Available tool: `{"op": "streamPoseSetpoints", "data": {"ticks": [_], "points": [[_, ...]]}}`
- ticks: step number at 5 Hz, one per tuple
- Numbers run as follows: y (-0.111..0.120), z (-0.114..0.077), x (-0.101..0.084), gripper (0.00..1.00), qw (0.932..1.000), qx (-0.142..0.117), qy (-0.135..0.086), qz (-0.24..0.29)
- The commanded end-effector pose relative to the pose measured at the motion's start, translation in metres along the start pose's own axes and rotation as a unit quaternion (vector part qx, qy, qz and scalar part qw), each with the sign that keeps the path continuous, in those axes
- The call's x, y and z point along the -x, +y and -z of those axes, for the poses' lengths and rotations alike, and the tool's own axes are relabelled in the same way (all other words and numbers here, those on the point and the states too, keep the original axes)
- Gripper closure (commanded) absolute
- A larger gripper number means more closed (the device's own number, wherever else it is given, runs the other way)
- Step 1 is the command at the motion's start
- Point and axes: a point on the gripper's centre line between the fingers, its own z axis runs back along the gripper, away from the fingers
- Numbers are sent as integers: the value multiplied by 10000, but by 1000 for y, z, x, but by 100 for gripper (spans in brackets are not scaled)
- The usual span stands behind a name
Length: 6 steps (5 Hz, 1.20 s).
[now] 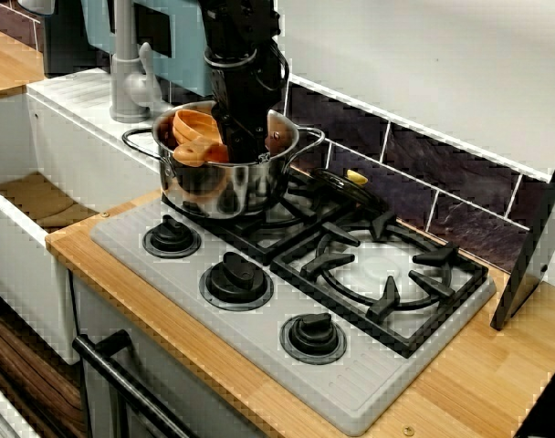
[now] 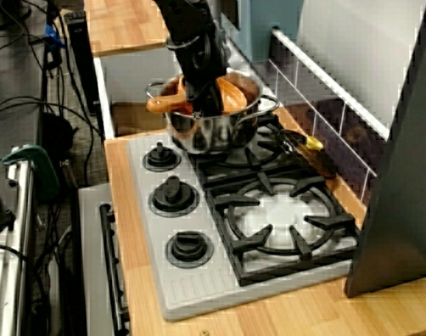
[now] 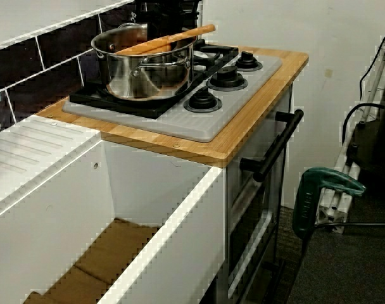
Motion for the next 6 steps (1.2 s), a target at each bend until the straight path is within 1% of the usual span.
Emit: {"op": "streamPoseSetpoints", "data": {"ticks": [1,3,5,6], "points": [[9,-38,-2,100,9991,-99,-423,-24],[11,-56,-1,100,9988,-59,-486,-29],[1,-78,-7,100,9978,-107,-649,81],[-4,-88,-13,100,9969,-106,-753,187]]}}
